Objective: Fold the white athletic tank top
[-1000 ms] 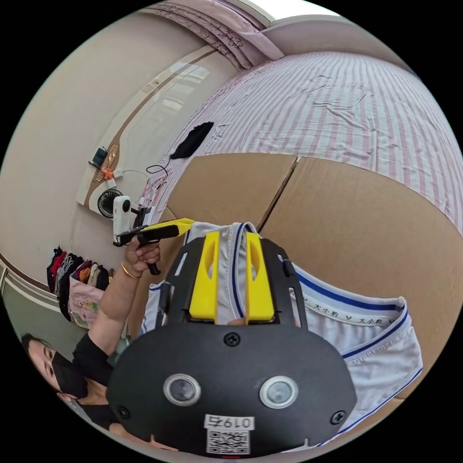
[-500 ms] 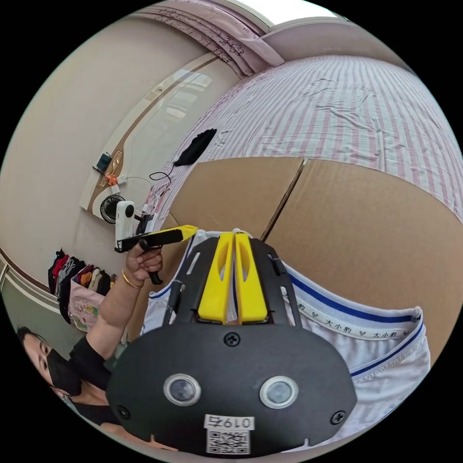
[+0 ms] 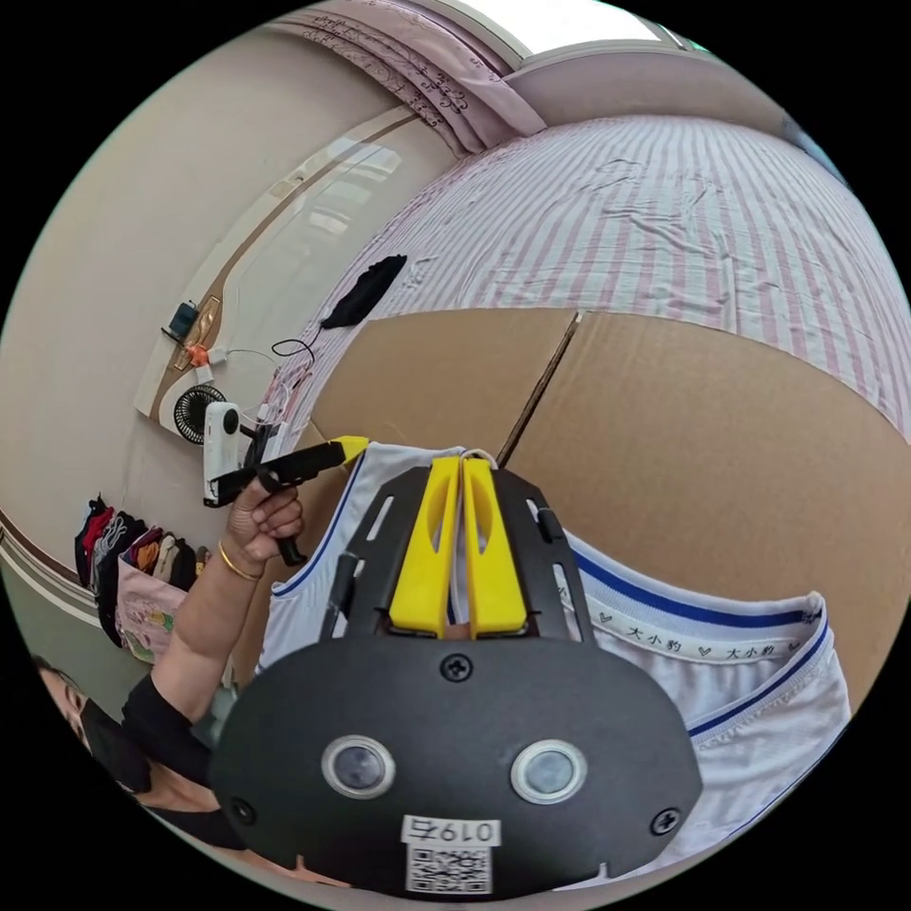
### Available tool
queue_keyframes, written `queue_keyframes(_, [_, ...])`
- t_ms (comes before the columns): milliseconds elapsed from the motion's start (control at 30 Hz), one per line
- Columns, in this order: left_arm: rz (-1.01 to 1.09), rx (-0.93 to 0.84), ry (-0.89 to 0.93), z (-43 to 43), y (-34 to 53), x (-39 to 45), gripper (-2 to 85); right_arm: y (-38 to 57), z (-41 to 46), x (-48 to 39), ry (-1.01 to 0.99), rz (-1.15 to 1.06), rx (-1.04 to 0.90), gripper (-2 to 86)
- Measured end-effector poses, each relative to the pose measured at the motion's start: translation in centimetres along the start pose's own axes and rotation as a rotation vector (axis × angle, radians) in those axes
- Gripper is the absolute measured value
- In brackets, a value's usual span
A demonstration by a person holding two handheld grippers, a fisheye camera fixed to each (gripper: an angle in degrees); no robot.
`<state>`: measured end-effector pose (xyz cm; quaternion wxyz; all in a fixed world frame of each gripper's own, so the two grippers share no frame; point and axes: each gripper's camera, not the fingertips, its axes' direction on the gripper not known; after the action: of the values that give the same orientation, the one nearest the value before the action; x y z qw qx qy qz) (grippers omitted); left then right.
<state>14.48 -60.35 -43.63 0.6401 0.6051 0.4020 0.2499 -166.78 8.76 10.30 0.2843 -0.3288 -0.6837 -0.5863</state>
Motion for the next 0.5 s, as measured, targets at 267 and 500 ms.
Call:
queue_keyframes(267, [0.043, 0.005, -0.062, 0.1, 0.3, 1.7, 1.2, -1.1, 0.3, -1.1, 0.083, -0.037, 0.002, -0.6])
queue_keyframes(500, [0.096, 0.022, -0.201, 0.5, 0.6, 4.5, 1.1, -1.8, 0.8, -2.0, 0.121, -0.032, 0.027, -0.5])
